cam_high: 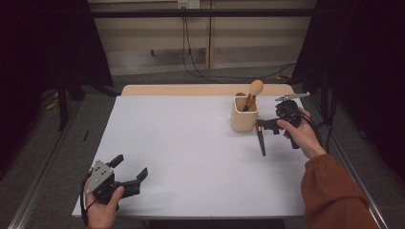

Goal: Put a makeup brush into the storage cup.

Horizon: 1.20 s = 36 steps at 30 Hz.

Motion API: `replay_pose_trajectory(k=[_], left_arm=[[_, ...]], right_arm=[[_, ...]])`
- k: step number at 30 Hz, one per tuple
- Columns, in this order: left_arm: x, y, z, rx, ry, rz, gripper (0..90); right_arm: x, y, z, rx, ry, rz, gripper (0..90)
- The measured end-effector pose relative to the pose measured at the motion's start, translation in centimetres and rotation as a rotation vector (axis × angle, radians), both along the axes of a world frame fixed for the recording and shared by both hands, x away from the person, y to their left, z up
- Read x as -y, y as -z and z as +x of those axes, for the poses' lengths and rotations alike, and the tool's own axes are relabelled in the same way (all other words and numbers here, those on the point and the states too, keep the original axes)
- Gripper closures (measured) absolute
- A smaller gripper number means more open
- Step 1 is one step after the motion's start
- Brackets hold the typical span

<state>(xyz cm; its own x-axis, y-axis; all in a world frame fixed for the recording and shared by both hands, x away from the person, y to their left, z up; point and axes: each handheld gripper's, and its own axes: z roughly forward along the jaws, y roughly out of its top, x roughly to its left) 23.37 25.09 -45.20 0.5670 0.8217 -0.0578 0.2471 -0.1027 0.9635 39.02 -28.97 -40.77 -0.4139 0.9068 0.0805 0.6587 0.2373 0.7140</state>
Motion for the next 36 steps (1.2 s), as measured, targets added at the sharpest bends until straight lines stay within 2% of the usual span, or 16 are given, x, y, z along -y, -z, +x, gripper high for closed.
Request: replay_pose_trajectory(k=[3,6,10,12,16,21,24,29,31,36], left_arm=[[0.0,0.0,0.0,0.0,0.002,0.002,2.8],[0.1,0.0,0.0,-0.003,-0.001,-0.004,2.8],[0.1,0.0,0.1,-0.002,0.006,0.006,2.8],[0.1,0.0,0.1,-0.003,0.007,0.004,2.8],[0.0,0.1,0.1,-0.004,0.006,0.005,2.8],[0.1,0.1,0.1,-0.007,0.009,0.007,2.8],[0.1,0.1,0.1,-0.007,0.011,0.007,2.8],[0.2,0.2,0.2,-0.011,0.014,0.002,2.8],[0.2,0.2,0.2,-0.01,0.016,0.011,2.8],[0.2,0.2,0.2,-0.013,0.018,0.015,2.8]], right_arm=[[0.1,0.0,0.7,-0.073,-0.008,-0.015,4.9],[0.2,0.2,1.1,-0.12,0.001,-0.021,4.9],[0.2,0.5,2.0,-0.252,-0.02,-0.022,4.9],[0.2,0.5,2.4,-0.279,-0.012,-0.045,5.0],[-0.2,0.5,3.3,-0.363,-0.025,-0.069,6.0],[-1.0,0.7,4.0,-0.421,-0.025,-0.134,6.7],[-1.2,0.9,4.4,-0.446,-0.02,-0.148,8.2],[-1.1,1.7,4.9,-0.522,-0.021,-0.175,7.5],[-1.0,1.9,5.1,-0.524,-0.023,-0.185,5.8],[-1.1,2.3,5.6,-0.534,0.004,-0.202,8.0]])
